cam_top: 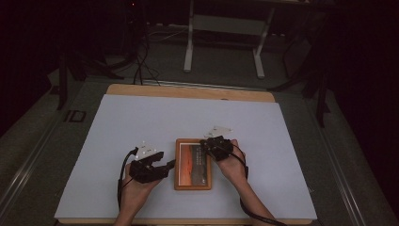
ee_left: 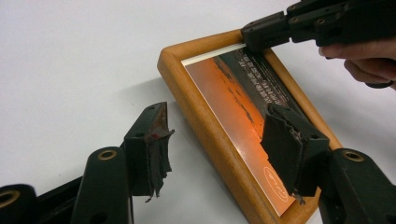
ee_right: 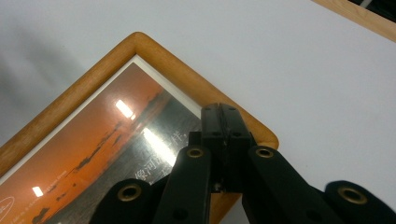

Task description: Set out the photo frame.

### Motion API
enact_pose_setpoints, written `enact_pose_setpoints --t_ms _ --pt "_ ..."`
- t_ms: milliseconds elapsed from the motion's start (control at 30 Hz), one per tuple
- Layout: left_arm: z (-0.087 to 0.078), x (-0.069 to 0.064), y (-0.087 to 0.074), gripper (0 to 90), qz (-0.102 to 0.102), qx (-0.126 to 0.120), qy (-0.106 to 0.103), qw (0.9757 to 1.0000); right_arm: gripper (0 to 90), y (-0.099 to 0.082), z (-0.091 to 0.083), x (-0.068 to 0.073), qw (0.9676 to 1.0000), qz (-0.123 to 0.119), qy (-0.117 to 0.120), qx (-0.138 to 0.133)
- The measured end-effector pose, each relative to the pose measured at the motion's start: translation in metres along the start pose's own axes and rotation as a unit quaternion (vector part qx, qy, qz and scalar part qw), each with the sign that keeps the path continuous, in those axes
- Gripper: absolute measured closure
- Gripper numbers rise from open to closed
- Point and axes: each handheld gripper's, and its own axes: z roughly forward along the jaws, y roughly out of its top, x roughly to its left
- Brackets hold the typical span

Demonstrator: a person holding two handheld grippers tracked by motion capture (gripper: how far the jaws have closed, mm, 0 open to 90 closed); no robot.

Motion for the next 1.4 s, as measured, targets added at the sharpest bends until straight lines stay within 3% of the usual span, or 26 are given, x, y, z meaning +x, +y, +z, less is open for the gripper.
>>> enact_pose_setpoints --t_ms 600,900,1400 --pt "0.001 -0.003 0.0 42.8 0.003 0.004 -0.006 1.0 90.0 -0.01 -0.002 -0.013 0.9999 0.014 -0.005 0.004" --pt "-0.003 -0.002 0.0 43.9 -0.002 -0.002 -0.007 1.0 90.0 -0.018 0.001 -0.021 0.9994 0.032 -0.01 0.012" --pt "0.0 -0.008 0.001 43.7 -0.002 0.002 -0.026 0.9997 90.0 -0.03 0.008 -0.029 0.998 0.055 -0.01 0.027"
